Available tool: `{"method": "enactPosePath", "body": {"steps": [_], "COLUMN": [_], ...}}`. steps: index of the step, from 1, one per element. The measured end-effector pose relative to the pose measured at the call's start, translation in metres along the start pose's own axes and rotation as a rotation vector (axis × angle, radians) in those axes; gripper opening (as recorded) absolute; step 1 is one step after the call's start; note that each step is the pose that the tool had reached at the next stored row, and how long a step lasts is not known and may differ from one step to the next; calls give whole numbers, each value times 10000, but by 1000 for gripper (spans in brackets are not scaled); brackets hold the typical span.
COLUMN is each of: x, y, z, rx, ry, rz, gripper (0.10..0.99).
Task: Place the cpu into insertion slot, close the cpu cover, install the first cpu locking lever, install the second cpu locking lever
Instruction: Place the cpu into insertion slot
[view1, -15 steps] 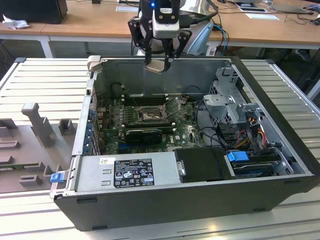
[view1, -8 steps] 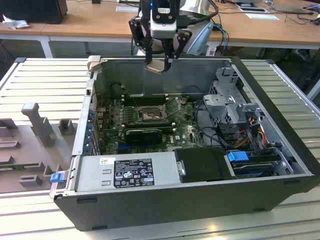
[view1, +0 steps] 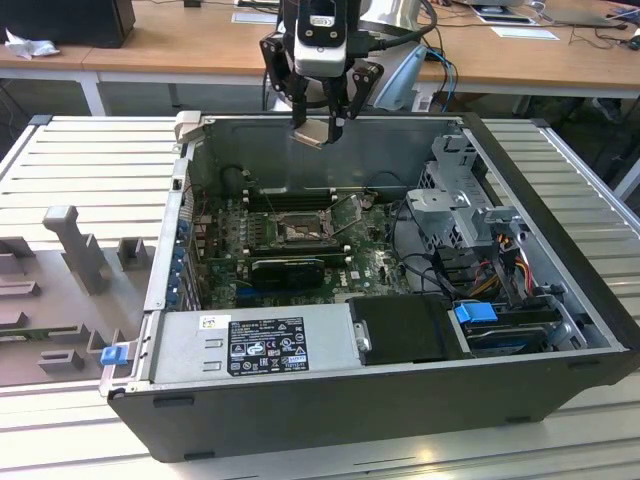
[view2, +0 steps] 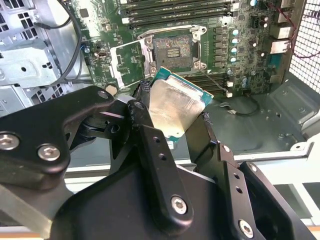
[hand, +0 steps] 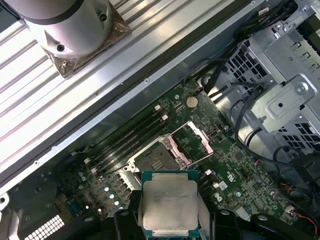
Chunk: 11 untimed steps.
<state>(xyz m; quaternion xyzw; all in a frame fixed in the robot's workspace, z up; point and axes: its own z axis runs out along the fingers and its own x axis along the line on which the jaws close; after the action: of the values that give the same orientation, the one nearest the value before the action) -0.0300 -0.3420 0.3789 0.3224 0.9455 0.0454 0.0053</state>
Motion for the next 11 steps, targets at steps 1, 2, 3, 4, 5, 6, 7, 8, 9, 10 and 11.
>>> {"method": "enactPosePath", "body": {"steps": [1,2,3,4,5,6,7,8,9,10,11], "x": [0,0,0,0,0,0,0,0,0,0,0], "y": [0,0,0,0,0,0,0,0,0,0,0], "z": [0,1,0,0,1,1,1,1,1,1,1], "rx": [-2,-4,-4,-5,-7,-8,-8,-9,-10,-11,-12], "ry": [-5,-13,-19,-25,-29,-32,-36,-39,-45,-48,-51], "rz": [58,141,210,281,321,358,406,436,502,535,571], "gripper": [529,529,529,529,529,529,529,529,529,529,529]}}
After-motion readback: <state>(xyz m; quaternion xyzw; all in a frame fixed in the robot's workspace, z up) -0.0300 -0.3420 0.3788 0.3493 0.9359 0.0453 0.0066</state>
